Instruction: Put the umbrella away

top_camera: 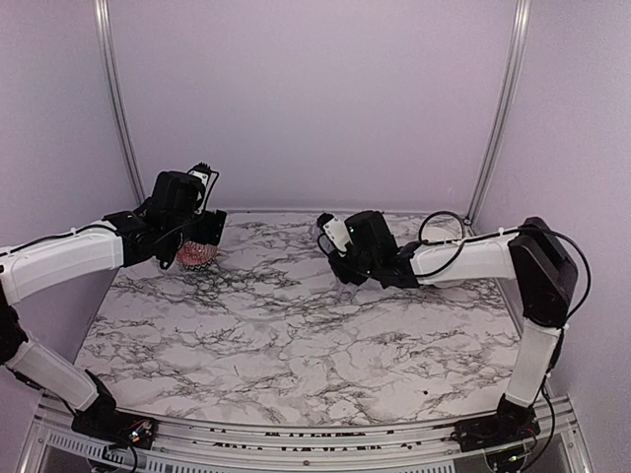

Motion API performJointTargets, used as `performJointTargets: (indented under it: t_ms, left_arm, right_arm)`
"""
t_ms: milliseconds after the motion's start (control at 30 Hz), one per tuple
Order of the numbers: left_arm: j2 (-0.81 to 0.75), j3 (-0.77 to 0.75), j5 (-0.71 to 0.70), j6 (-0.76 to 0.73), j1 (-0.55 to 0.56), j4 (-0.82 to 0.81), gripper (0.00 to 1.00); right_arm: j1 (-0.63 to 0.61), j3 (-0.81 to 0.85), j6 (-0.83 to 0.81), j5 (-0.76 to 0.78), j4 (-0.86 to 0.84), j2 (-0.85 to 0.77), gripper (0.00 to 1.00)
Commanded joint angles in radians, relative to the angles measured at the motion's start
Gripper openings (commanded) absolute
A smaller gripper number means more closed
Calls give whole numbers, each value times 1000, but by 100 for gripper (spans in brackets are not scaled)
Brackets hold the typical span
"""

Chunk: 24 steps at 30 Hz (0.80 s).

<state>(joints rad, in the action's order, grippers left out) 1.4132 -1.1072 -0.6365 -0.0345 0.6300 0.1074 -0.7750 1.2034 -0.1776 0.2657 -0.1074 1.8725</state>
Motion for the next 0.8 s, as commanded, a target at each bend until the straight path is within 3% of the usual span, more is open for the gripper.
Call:
performJointTargets:
  t_ms: [0, 167, 367, 567, 600, 633, 700, 767]
  left_arm:
    - [-7, 9, -2, -10, 0, -23, 99]
    - [-7, 7, -5, -10, 0, -22, 99]
    - [-5, 8, -9, -13, 0, -23, 99]
    - [-6, 7, -8, -18, 0, -23, 99]
    - [-6, 8, -6, -18, 0, -22, 99]
    - [-5, 7, -5, -19, 0, -22, 99]
    - [-5, 9, -2, -20, 0, -21, 99]
    - [-5, 9, 2, -21, 0, -21, 99]
  right_arm:
    - [-21, 95, -126, 479, 146, -20, 3]
    - [-40, 158, -240, 782, 184, 123, 4]
    - [-90, 304, -165, 781, 408, 285, 12]
    - [-118, 464, 9, 538, 704, 422, 56]
    - [-123, 486, 25, 464, 739, 431, 72]
    - [-125, 505, 42, 396, 764, 435, 81]
    - [-126, 536, 52, 263, 799, 419, 90]
    - [-125, 557, 46, 125, 811, 378, 92]
